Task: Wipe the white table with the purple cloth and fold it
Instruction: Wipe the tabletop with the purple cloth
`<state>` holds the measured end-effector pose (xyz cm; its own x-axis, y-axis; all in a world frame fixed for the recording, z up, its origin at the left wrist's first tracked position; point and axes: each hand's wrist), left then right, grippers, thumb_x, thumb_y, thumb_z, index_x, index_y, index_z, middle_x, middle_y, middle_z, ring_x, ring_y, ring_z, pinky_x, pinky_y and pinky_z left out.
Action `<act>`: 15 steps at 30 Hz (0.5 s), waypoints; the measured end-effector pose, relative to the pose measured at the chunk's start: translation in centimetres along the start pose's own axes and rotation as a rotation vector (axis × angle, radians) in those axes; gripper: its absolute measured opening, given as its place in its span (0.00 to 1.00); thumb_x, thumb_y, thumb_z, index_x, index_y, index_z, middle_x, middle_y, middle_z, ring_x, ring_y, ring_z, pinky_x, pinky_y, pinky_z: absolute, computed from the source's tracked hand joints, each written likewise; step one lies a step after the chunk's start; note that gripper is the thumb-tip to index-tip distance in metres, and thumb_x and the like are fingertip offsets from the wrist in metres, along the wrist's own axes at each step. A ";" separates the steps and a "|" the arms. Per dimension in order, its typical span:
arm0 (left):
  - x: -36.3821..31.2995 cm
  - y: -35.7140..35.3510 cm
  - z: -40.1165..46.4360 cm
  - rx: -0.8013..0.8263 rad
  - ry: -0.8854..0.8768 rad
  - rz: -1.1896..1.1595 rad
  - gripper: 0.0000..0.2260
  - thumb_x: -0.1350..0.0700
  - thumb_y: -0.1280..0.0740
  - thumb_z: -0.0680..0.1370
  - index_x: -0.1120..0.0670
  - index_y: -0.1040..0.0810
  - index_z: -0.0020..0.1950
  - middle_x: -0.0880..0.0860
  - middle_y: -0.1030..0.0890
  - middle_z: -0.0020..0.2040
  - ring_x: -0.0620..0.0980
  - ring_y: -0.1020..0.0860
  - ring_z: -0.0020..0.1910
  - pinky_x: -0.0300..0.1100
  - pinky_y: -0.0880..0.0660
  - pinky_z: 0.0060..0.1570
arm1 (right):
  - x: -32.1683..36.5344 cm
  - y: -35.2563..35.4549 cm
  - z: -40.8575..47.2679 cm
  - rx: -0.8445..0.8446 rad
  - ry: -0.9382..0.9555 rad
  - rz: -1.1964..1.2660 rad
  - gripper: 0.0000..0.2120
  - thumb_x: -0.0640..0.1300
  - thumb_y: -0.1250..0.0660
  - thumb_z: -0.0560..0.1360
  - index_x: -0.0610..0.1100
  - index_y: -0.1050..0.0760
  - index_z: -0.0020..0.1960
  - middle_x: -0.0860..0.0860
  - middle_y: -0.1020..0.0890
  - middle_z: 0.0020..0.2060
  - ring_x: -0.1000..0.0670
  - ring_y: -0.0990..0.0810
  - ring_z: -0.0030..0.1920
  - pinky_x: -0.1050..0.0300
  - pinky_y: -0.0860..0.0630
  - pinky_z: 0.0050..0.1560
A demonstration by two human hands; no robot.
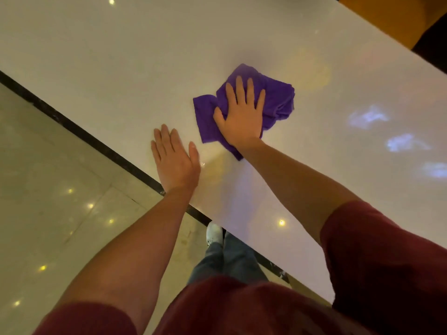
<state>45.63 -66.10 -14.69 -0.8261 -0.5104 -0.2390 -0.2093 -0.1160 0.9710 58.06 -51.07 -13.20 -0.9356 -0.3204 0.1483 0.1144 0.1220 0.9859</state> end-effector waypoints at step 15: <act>-6.2 0.4 -6.2 0.067 -0.234 -0.012 0.27 0.48 0.43 0.83 0.59 0.38 0.80 0.62 0.45 0.84 0.63 0.50 0.84 0.63 0.50 0.81 | -16.0 0.6 -23.8 0.097 0.003 -0.079 0.36 0.68 0.52 0.84 0.50 0.43 0.86 0.46 0.42 0.86 0.40 0.49 0.86 0.32 0.55 0.84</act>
<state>53.96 -68.27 -12.71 -0.9203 -0.2973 -0.2544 -0.2477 -0.0605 0.9669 81.02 -68.23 -13.13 -0.9393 -0.3357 0.0709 0.0073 0.1870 0.9823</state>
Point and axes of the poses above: each hand's wrist, its own z-axis towards the middle knuckle, its own y-axis out of the back of the hand, x = y × z
